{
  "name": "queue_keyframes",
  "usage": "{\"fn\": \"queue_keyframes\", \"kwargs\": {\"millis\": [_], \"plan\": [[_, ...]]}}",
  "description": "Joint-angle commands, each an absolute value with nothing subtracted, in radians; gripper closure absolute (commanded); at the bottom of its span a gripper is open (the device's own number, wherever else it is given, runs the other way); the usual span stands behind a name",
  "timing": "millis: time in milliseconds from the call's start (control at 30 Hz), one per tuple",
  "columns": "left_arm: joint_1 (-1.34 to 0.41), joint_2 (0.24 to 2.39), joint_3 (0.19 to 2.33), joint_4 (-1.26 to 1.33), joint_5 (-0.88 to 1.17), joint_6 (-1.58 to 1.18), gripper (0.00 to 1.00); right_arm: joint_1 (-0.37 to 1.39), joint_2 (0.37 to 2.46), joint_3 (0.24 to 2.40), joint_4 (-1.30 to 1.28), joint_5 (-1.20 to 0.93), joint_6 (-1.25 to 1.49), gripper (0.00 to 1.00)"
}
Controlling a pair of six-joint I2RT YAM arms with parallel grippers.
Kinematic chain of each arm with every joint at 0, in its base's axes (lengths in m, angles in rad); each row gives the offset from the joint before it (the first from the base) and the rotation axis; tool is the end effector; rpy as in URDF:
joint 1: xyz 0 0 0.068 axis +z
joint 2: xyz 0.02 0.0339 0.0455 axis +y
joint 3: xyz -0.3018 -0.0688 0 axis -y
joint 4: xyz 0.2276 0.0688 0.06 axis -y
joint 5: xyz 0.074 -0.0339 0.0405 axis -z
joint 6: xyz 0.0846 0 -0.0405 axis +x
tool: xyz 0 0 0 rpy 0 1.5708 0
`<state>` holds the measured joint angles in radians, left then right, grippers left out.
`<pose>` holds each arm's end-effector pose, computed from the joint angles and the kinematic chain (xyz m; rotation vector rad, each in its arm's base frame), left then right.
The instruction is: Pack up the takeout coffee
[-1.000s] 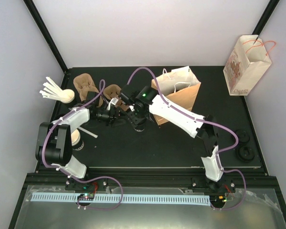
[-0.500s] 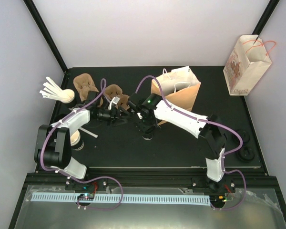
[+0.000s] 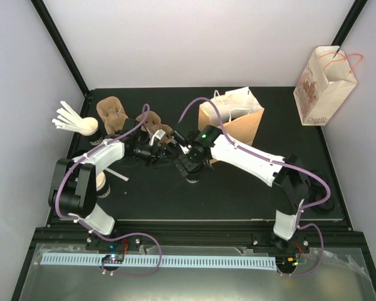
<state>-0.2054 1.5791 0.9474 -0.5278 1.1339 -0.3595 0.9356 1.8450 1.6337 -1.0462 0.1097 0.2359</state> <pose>0.2639 -0.1333 0.2287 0.1421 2.5821 -1.7165 0.2362 0.3049 0.2646 -0.9430 2.6559 0.1171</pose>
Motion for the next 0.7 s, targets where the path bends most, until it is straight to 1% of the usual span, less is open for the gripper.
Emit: {"fn": "queue_keyframes", "kwargs": {"millis": [0, 100, 133, 167, 200, 367, 533, 667], "plan": [[-0.222, 1.59, 0.995, -0.557, 1.121, -0.326, 0.23, 0.936, 1.774, 1.623, -0.993, 0.117, 0.217, 0.0], [-0.222, 1.586, 1.013, -0.563, 1.114, -0.325, 0.23, 0.933, 1.737, 1.615, -1.0, 0.109, 0.231, 0.0], [-0.222, 1.586, 1.022, -0.574, 1.11, -0.317, 0.23, 0.929, 1.721, 1.607, -1.003, 0.066, 0.236, 0.02], [-0.225, 1.586, 1.036, -0.594, 1.102, -0.302, 0.23, 0.924, 1.708, 1.592, -1.007, 0.02, 0.245, 0.04], [-0.227, 1.587, 1.054, -0.634, 1.091, -0.277, 0.23, 0.916, 1.694, 1.572, -1.012, -0.011, 0.259, 0.09], [-0.266, 1.577, 1.158, -0.808, 0.971, -0.14, 0.27, 0.891, 1.547, 1.396, -0.946, -0.062, 0.321, 0.19], [-0.339, 1.537, 1.201, -0.86, 0.809, -0.133, 0.31, 0.729, 1.387, 1.191, -0.793, -0.242, 0.385, 0.33], [-0.408, 1.531, 1.22, -0.867, 0.683, -0.168, 0.36, 0.624, 1.29, 1.042, -0.632, -0.375, 0.468, 0.39]]}}
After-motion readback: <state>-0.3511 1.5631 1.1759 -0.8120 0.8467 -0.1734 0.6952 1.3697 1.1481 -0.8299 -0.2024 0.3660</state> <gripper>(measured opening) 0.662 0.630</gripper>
